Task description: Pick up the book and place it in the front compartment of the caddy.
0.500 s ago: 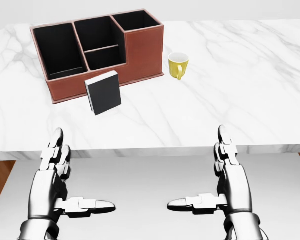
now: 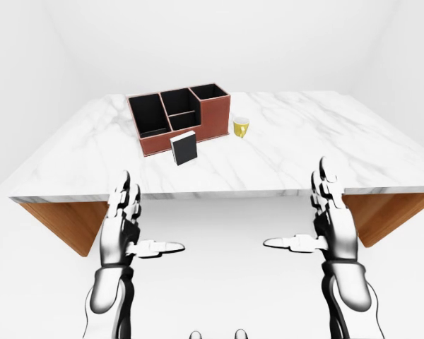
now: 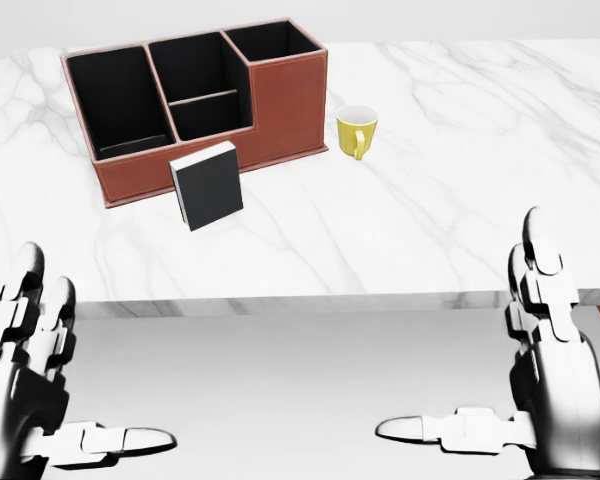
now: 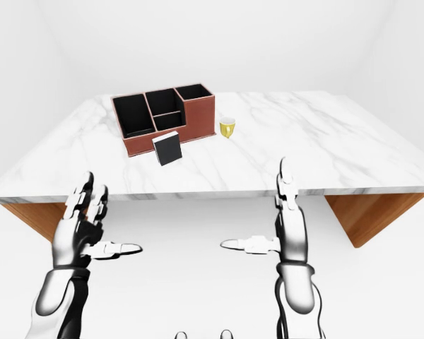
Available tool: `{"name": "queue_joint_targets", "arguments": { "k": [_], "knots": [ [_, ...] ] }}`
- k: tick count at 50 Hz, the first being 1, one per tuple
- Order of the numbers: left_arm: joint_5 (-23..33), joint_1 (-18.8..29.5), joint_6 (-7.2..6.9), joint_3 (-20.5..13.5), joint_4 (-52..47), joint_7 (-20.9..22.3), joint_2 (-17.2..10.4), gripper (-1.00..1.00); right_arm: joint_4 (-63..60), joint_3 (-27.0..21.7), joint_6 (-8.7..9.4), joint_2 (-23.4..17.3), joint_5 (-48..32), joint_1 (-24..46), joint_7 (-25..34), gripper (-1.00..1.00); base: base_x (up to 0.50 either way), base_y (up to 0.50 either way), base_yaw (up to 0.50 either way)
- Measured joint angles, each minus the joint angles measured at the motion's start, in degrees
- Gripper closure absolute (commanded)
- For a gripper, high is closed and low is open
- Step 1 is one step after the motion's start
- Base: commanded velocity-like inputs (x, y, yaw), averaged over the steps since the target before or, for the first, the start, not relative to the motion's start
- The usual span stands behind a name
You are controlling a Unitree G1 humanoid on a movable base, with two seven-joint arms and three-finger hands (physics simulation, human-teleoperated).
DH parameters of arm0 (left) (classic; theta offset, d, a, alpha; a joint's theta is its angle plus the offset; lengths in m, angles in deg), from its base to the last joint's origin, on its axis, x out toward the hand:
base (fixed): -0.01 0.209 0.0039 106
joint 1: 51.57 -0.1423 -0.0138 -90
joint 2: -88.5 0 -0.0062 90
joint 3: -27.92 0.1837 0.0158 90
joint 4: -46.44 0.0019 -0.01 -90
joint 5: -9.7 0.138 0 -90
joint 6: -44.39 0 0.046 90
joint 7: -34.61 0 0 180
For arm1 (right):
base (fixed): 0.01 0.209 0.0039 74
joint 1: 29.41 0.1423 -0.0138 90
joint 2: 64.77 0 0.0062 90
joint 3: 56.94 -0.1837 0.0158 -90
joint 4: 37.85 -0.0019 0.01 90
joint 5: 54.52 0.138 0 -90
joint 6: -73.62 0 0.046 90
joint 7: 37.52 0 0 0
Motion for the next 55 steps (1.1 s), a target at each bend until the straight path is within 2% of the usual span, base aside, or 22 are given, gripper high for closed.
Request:
{"name": "queue_joint_targets", "arguments": {
  "k": [6,24,30,55],
  "knots": [
    [-2.02,-1.66,-1.56,-2.91,-5.06,1.57,0.77,-1.0,-7.82,-1.95,0.0,1.43,-0.43,-3.51,1.26,-1.0,0.0,0.0,0.0],
    [-8.86,-3.03,-1.56,-10.2,-14.1,3.31,2.77,-1.0,-20.46,-9.14,0.0,6.72,0.86,-9.22,5.78,-1.0,0.0,0.0,0.0],
    [-10.25,-3.0,-1.56,-11.34,-15.09,3.39,3.04,-1.0,-21.74,-10.49,0.0,7.73,1.26,-9.41,6.61,-1.0,0.04,0.0,0.0],
    [-13.78,-2.43,-1.56,-13.42,-15.37,3.24,2.88,-1.0,-23.79,-11.4,0.0,8.82,1.29,-9.61,7.24,-1.0,0.5,0.0,0.0]
  ]
}}
